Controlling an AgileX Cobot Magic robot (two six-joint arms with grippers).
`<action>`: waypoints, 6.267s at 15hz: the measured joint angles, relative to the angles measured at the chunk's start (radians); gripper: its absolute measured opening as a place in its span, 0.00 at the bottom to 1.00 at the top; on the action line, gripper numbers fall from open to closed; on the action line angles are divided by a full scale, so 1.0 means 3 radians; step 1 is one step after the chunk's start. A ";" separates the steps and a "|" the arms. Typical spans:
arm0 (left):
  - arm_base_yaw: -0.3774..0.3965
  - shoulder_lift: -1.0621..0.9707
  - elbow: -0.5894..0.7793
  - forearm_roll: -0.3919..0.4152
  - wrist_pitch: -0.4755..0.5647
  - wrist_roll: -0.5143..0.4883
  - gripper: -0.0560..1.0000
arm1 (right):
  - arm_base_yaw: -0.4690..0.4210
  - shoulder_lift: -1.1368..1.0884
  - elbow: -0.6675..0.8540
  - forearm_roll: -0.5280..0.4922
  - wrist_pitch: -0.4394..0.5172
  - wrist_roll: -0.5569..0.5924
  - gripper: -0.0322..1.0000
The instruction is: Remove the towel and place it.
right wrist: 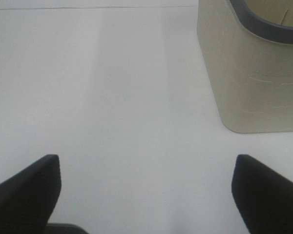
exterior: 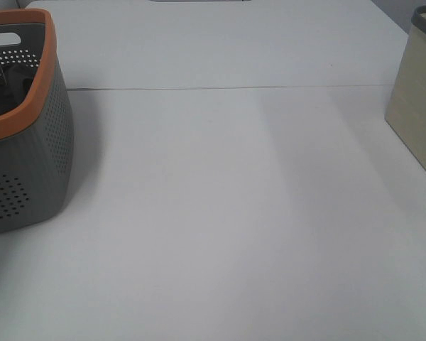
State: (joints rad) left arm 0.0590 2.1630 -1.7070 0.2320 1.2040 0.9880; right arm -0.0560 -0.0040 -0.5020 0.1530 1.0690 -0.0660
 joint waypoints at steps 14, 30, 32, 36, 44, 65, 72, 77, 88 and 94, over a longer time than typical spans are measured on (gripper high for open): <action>0.0000 -0.1053 -0.0430 -0.0850 0.0027 0.0013 0.05 | 0.0000 0.0000 0.0000 0.0000 0.0000 0.0000 0.85; -0.0720 -0.2027 -0.1250 -0.1383 -0.0737 0.0130 0.05 | 0.0000 0.1293 -0.0617 0.1447 -0.0163 -0.1570 0.85; -0.0940 -0.1923 -0.1380 -0.1383 -0.1147 0.0213 0.05 | 0.0000 0.1527 -0.0733 0.1730 -0.0323 -0.1927 0.85; -0.1477 -0.1367 -0.1843 -0.1383 -0.1383 0.0260 0.05 | 0.0000 0.1987 -0.0847 0.2003 -0.0610 -0.2100 0.85; -0.2103 -0.0743 -0.1920 -0.1373 -0.1270 0.0293 0.05 | 0.0000 0.2933 -0.0847 0.2877 -0.0820 -0.3013 0.85; -0.2207 -0.0650 -0.1920 -0.1037 -0.1263 -0.0077 0.05 | 0.0790 0.3893 -0.0847 0.4070 -0.1320 -0.4433 0.84; -0.2207 -0.0650 -0.1920 -0.1027 -0.1297 -0.0573 0.05 | 0.1650 0.4143 -0.0847 0.4323 -0.2513 -0.4433 0.82; -0.2207 -0.0580 -0.1920 -0.0710 -0.1617 -0.1383 0.05 | 0.2107 0.4623 -0.1130 0.4600 -0.2987 -0.4433 0.79; -0.2207 -0.0343 -0.1927 -0.0627 -0.1887 -0.1760 0.05 | 0.2163 0.6180 -0.2490 0.5293 -0.3217 -0.4433 0.74; -0.2207 -0.0337 -0.1927 -0.0627 -0.1903 -0.1773 0.05 | 0.2163 0.6367 -0.2760 0.5293 -0.3243 -0.4310 0.73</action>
State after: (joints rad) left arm -0.6030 2.0620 -2.2850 0.0440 0.6330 0.4560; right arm 0.5930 1.9060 -1.3300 1.7410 0.0960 -1.3590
